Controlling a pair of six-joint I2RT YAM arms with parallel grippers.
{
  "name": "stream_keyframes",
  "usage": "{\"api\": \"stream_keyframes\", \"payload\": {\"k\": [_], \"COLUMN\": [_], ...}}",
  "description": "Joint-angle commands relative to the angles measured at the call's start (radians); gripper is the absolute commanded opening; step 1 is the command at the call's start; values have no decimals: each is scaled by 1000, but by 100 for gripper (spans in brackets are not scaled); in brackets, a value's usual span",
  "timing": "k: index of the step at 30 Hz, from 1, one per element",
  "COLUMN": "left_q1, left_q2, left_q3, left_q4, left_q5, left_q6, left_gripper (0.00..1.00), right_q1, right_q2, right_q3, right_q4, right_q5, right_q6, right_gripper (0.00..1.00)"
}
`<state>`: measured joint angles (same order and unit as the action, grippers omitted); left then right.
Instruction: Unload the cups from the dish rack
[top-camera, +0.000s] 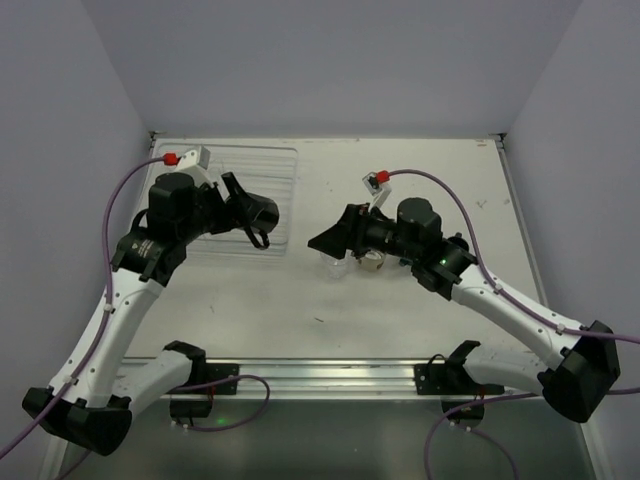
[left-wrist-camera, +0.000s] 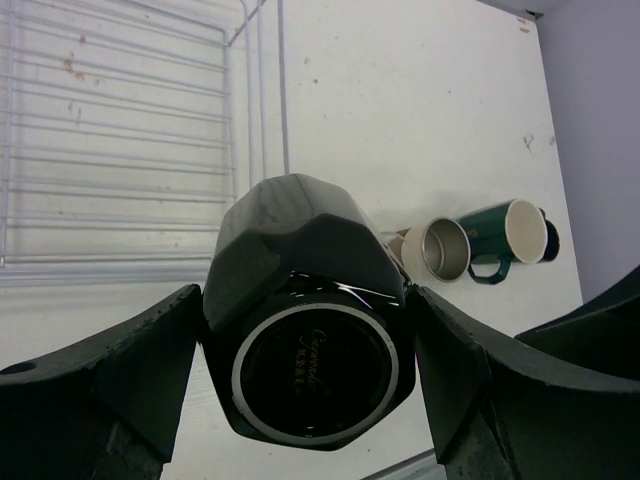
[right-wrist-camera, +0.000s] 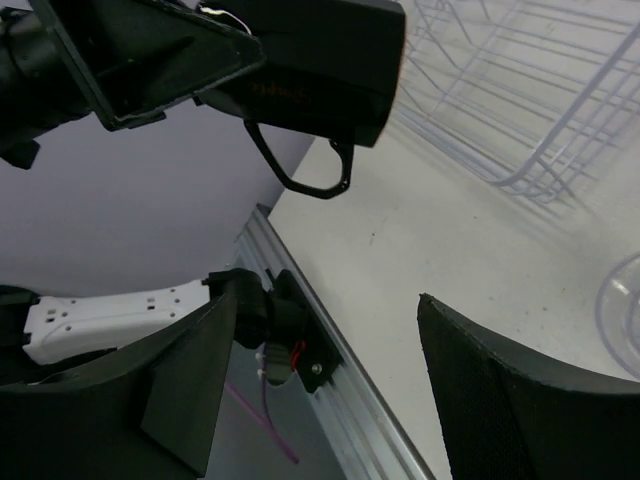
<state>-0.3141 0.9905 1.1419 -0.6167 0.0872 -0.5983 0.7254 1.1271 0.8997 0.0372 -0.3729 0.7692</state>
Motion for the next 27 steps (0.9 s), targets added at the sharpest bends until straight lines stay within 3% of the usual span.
{"api": "stream_keyframes", "payload": {"k": [1, 12, 27], "left_q1": [6, 6, 4], "left_q2": [-58, -145, -193], "left_q3": [-5, -50, -21], "left_q4": [66, 66, 63], "left_q5": [118, 262, 352], "left_q6": [-9, -41, -78], "left_gripper": [0, 0, 0], "right_q1": [-3, -40, -43], "right_q2": [10, 105, 240], "right_q3": [-39, -93, -47], "right_q4": [259, 499, 648], "right_q5": [-96, -193, -241], "right_q6": [70, 176, 196], "right_gripper": [75, 75, 75]}}
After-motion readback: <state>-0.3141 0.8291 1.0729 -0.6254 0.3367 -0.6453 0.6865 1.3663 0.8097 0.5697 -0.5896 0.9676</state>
